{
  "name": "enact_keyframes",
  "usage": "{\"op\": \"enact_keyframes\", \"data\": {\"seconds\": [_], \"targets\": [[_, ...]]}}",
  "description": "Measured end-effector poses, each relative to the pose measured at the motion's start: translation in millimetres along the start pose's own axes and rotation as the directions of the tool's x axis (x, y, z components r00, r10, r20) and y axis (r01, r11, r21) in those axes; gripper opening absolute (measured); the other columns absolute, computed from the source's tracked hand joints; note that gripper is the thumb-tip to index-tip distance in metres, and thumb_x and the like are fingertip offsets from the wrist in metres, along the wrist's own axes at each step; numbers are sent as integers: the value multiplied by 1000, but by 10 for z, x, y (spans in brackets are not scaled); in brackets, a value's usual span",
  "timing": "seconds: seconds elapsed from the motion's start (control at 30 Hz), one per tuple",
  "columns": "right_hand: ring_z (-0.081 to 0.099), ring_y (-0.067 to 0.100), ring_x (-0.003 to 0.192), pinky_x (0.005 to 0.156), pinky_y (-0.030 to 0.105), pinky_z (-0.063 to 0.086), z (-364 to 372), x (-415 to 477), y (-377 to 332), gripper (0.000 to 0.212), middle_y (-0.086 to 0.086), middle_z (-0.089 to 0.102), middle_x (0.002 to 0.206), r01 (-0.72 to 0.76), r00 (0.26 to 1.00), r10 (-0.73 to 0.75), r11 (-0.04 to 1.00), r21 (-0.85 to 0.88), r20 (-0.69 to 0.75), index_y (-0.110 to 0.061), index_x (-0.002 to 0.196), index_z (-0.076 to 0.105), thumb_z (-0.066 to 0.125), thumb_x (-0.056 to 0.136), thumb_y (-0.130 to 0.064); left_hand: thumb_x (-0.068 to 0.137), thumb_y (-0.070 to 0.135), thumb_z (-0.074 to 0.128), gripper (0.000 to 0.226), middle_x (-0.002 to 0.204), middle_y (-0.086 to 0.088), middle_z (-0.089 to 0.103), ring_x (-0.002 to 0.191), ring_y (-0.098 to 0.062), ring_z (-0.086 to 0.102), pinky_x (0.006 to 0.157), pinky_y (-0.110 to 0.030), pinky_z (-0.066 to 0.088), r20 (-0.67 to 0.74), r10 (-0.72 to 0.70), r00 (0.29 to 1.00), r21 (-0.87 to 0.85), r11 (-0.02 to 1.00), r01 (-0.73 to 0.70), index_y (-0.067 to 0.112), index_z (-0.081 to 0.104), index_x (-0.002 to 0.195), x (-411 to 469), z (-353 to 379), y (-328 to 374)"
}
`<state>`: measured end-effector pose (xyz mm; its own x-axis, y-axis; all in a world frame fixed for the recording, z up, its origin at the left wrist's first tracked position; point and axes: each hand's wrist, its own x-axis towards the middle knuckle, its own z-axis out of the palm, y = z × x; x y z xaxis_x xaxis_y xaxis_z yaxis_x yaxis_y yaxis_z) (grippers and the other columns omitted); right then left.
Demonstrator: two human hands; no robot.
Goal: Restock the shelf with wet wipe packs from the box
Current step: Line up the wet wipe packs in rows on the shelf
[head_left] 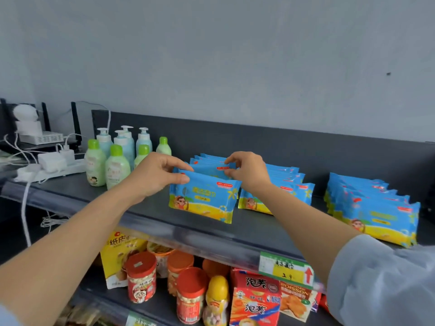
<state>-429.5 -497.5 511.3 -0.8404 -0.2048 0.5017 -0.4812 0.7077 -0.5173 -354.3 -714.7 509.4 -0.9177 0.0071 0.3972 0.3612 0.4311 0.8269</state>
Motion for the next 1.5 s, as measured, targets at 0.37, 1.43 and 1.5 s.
{"op": "enact_keyframes", "data": {"seconds": [0.37,1.43,1.5], "targets": [[57,16,81,66,24,44,330,520,127,21,2,63,108,-133,988,150,956,-260,46,-17,108,66,68,87,-18,76,-7,72,29,70,16,72,71,-1,68,68,-13,55,125,13,992,-6,1000,-12,21,72,78,651,-177,-470],[61,19,101,85,34,55,443,759,305,28,-1,65,116,-158,971,226,859,-487,84,-24,117,65,63,90,-17,92,23,60,27,96,9,51,91,-11,51,73,-28,42,399,129,908,752,521,-404,20,65,119,1551,89,-764],[60,18,100,83,32,54,453,758,308,25,-1,64,116,-160,972,223,859,-486,73,-24,114,64,63,89,-18,94,22,56,30,95,9,49,90,-12,51,71,-27,39,410,138,902,772,473,-424,21,64,122,1565,112,-766]]}}
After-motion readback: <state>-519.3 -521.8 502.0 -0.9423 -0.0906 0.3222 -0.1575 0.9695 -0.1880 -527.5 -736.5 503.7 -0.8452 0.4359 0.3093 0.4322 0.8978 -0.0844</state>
